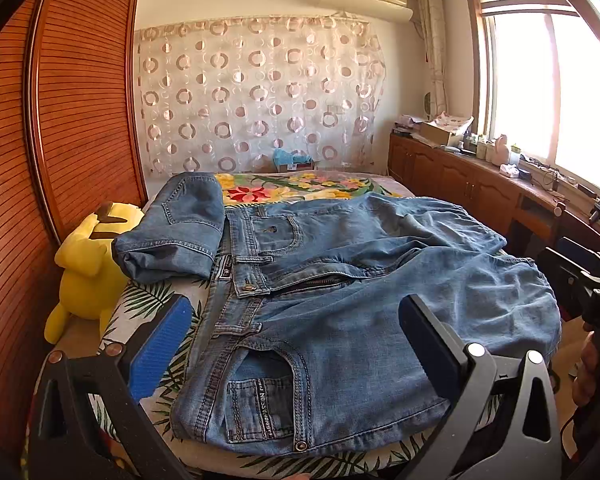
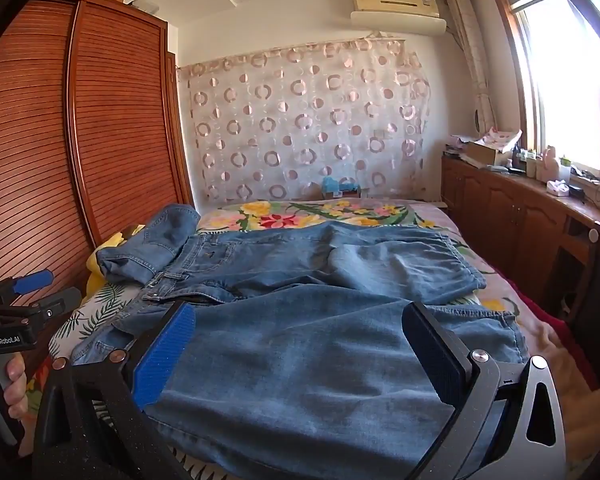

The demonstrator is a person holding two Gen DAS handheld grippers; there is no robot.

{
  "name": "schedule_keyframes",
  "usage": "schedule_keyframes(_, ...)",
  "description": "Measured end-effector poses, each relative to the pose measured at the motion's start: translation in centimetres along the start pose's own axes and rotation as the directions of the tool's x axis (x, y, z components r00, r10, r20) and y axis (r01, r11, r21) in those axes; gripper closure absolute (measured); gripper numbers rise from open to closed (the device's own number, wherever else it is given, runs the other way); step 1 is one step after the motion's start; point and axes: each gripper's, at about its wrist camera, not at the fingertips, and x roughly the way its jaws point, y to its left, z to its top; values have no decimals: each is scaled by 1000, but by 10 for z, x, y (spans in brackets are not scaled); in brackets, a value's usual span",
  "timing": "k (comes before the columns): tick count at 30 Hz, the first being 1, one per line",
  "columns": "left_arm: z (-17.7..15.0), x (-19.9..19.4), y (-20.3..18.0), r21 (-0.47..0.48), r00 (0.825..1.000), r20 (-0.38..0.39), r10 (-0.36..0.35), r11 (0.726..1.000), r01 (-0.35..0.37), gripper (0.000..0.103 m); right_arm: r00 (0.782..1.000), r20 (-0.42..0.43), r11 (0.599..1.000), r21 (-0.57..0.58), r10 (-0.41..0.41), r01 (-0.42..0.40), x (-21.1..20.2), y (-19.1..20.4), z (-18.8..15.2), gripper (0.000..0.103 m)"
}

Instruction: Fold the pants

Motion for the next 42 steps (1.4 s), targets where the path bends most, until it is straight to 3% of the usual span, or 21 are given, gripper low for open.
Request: schedule_keyframes(42,1,-6,3,7,1000,9,5,1000,-5,0,1000,-1,1000,10,1,-1,1,-1,-1,0)
